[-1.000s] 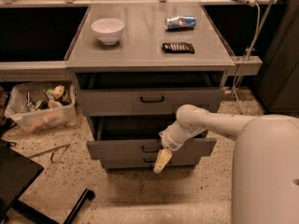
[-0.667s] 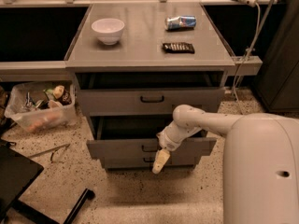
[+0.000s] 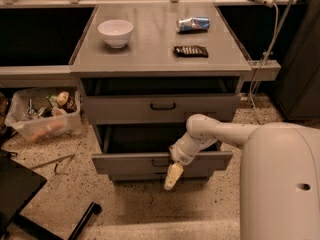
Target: Open middle drawer
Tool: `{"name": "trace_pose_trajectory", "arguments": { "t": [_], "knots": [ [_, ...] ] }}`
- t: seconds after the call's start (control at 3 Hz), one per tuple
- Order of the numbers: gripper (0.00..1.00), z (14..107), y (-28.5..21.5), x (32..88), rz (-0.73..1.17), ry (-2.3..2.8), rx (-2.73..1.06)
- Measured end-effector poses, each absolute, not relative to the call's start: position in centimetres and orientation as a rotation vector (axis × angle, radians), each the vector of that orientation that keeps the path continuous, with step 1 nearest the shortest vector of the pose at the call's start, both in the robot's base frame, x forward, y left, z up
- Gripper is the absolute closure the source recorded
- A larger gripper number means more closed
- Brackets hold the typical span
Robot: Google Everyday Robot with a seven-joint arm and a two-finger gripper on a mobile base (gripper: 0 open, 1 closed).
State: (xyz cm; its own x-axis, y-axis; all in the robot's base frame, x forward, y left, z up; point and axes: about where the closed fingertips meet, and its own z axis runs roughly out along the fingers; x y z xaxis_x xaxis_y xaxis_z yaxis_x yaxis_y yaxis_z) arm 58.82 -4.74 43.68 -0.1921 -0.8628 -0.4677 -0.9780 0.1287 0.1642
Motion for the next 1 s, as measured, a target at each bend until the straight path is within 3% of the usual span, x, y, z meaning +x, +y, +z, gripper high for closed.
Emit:
{"name": "trace_pose_trajectory", "arguments": {
  "t": [1.0],
  "knots": [
    [0.0, 43.25, -5.38, 56.74, 0.724, 2.21, -1.806]
  ]
}}
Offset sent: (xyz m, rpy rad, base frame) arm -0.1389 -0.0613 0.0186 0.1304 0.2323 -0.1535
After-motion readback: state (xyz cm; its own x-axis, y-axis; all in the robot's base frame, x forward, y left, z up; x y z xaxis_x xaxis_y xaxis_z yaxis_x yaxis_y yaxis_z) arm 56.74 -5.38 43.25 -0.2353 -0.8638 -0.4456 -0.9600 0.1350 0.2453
